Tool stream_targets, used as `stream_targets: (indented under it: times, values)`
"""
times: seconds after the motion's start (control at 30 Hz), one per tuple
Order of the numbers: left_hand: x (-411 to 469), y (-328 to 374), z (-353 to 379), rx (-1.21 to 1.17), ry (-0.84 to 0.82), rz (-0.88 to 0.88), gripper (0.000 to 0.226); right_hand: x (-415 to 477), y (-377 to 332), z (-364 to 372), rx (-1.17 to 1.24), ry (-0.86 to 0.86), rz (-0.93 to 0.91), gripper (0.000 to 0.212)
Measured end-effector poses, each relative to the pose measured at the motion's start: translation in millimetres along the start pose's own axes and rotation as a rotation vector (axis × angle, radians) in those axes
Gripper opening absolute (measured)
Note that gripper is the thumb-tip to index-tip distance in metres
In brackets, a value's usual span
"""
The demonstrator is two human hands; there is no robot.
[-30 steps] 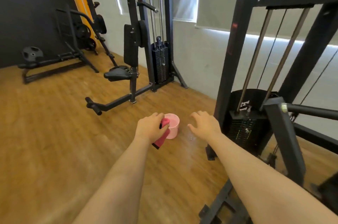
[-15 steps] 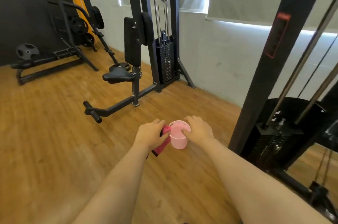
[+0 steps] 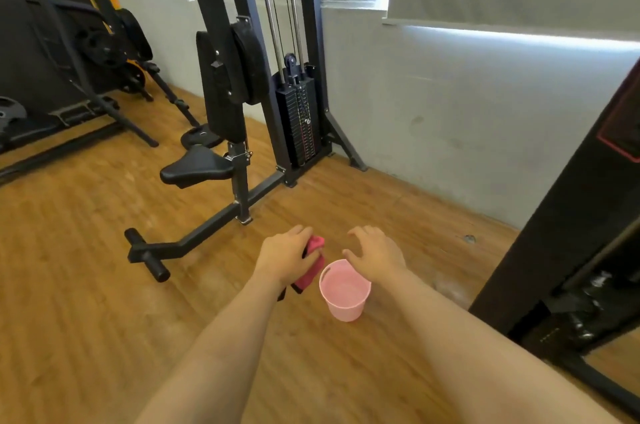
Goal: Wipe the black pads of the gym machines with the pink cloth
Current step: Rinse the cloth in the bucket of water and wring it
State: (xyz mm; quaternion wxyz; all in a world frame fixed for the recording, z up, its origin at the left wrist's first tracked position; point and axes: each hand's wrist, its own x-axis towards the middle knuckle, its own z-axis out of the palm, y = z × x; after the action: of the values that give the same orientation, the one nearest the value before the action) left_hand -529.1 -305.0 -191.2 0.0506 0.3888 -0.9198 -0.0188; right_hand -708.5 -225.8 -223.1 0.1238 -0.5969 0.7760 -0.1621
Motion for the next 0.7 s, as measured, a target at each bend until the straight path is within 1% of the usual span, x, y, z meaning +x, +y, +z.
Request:
stream_targets:
  times: [0.17,0.37,0.43,0.57,0.7]
  values:
    - [75,-35,31,-0.034,-0.036,0.101,0.026,64,18,29,0.041,-0.010,0.073,0.045]
    - [190,-89,74,-0.058,-0.089,0.233,0.024,175,32,68,0.123,0.065,0.226,0.044]
    - [219,-106,90,-0.077,-0.109,0.260,0.026,206,33,85,0.161,0.056,0.259,0.043]
    - [261,-126,123,-0.100,-0.168,0.319,0.026,241,42,113,0.178,0.033,0.308,0.042]
    - [285,-131,166,-0.155,-0.180,0.313,0.025,254,68,140,0.187,0.027,0.364,0.040]
